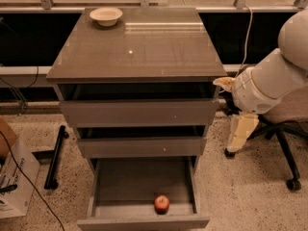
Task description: Pick apple from bottom drawer and place on counter
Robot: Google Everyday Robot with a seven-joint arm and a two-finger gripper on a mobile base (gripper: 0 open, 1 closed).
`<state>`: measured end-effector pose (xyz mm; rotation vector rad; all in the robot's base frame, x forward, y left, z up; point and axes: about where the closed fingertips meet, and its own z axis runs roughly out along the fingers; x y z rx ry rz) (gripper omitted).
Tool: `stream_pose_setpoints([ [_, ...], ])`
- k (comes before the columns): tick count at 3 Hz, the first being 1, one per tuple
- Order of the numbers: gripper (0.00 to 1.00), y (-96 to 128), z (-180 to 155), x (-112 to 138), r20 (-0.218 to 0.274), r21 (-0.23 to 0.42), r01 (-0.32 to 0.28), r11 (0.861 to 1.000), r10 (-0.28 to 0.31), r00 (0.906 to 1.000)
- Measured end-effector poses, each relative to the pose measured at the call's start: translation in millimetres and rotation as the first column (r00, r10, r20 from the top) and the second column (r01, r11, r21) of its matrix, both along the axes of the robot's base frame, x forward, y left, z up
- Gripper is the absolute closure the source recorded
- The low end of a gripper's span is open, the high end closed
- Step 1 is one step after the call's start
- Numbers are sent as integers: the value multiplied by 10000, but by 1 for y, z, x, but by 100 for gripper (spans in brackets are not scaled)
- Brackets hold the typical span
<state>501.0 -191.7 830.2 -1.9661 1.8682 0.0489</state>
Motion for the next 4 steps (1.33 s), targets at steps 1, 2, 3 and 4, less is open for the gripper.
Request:
stream_pose_setpoints([
  [1,0,22,-34,10,46,522,-586,9969,584,9983],
  [2,0,45,-67,20,253,763,-1152,9904,1135,9932],
  [3,0,64,-108,29,237,1092,-1590,9812,1573,9873],
  [4,0,70,-147,37,-493,2022,-1313,9705,1440,9884],
])
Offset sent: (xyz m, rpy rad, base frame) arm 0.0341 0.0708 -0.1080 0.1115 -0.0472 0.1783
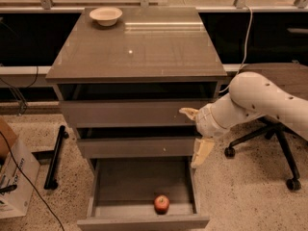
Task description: Pick apple from bottom drawer and place on counter
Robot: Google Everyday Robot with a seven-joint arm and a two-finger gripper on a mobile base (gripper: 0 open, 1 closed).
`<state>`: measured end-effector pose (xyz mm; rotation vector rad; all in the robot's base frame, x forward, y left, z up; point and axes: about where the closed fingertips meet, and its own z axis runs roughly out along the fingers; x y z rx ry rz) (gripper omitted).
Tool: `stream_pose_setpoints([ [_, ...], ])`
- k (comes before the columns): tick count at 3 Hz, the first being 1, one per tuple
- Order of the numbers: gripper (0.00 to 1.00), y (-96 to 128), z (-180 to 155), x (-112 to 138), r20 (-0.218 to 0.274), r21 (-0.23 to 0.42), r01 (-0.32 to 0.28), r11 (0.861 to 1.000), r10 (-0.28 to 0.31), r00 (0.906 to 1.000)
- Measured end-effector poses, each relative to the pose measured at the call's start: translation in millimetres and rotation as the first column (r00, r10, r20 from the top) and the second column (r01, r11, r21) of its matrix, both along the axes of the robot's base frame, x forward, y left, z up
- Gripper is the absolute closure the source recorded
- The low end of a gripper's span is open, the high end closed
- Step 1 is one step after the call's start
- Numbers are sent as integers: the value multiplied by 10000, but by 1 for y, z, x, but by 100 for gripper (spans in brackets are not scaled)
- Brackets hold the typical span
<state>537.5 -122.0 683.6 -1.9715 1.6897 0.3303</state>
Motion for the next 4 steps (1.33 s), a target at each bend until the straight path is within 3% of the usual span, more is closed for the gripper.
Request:
stream_pose_setpoints([
  [1,0,2,-12,0,-229,131,5,9999,-2,9997],
  [2,0,4,-53,6,-369,-529,384,9979,-404,9985],
  [3,0,5,-86,15,56,-836,790,9934,-789,9969],
  [4,0,14,-173,28,298,-1182,706,9905,-676,9973],
])
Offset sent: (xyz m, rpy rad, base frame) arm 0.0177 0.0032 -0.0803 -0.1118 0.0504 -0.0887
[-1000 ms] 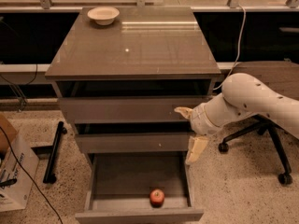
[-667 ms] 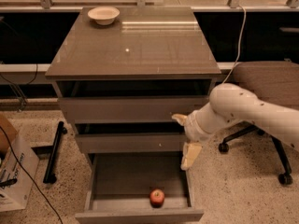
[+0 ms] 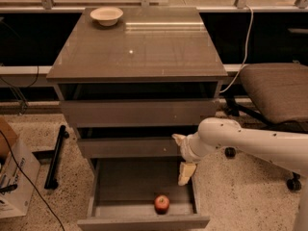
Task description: Pick apple from bottom drawer and place on counter
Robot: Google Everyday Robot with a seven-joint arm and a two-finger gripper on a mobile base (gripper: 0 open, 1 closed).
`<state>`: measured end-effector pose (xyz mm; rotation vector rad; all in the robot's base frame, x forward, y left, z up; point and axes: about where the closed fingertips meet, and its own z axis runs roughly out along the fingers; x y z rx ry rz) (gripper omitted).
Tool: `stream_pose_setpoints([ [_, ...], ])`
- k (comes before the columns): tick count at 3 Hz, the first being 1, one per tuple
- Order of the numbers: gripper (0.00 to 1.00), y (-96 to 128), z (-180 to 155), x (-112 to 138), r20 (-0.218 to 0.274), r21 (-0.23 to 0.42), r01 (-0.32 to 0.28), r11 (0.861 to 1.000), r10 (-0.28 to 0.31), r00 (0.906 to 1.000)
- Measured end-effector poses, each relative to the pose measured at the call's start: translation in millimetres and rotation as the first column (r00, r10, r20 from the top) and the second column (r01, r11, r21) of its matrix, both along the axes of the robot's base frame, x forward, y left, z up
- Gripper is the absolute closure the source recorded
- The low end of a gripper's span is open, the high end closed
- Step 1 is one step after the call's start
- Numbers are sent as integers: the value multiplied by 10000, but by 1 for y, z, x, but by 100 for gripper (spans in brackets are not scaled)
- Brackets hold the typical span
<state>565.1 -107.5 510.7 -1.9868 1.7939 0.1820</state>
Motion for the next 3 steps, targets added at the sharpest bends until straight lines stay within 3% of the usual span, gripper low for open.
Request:
stream_pose_setpoints([
  [2,0,2,-14,0,-242,-115,-147,9998,144,9996],
  [3,0,9,-49,-4,-767,330,-1141,9929,1163,9902],
])
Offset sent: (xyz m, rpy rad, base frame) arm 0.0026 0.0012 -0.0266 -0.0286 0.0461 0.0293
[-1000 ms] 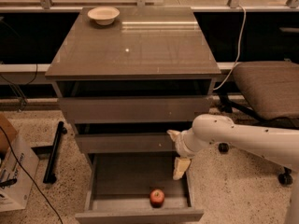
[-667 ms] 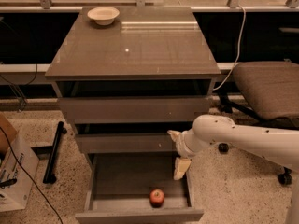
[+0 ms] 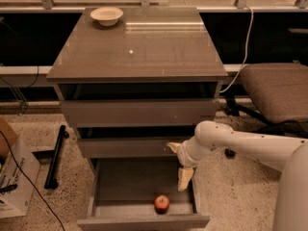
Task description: Pick apple from bottom drawer and place on counter
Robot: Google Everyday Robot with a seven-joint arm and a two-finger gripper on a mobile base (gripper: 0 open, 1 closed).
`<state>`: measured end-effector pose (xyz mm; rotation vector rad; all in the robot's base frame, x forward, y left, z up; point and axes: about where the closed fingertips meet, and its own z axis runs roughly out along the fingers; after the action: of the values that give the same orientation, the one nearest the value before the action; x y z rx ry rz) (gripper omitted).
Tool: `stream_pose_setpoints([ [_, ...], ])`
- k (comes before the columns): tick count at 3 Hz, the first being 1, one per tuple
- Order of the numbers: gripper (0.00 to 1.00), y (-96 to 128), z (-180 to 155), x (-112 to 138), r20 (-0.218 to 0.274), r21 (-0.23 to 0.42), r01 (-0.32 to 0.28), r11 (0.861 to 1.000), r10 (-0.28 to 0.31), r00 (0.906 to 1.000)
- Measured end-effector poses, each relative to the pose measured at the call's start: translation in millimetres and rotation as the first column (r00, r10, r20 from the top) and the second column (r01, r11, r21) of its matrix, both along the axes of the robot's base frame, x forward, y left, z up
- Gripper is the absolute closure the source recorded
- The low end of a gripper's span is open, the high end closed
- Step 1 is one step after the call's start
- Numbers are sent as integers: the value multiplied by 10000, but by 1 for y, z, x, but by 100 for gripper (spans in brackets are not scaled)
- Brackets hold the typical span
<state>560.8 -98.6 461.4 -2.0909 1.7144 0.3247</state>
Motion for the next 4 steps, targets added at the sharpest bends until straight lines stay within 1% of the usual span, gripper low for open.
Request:
stream_pose_setpoints([
  [1,0,3,-26,-4,69,159,-1201,9926,1200,9927],
  [2,0,3,-63,-3,442,-305,-1688,9852,1700,9845],
  [3,0,3,-63,-2,462,-293,-1672,9855,1684,9846],
  [4,0,13,-80,0,413,-656,-1988,9778,2017,9786],
])
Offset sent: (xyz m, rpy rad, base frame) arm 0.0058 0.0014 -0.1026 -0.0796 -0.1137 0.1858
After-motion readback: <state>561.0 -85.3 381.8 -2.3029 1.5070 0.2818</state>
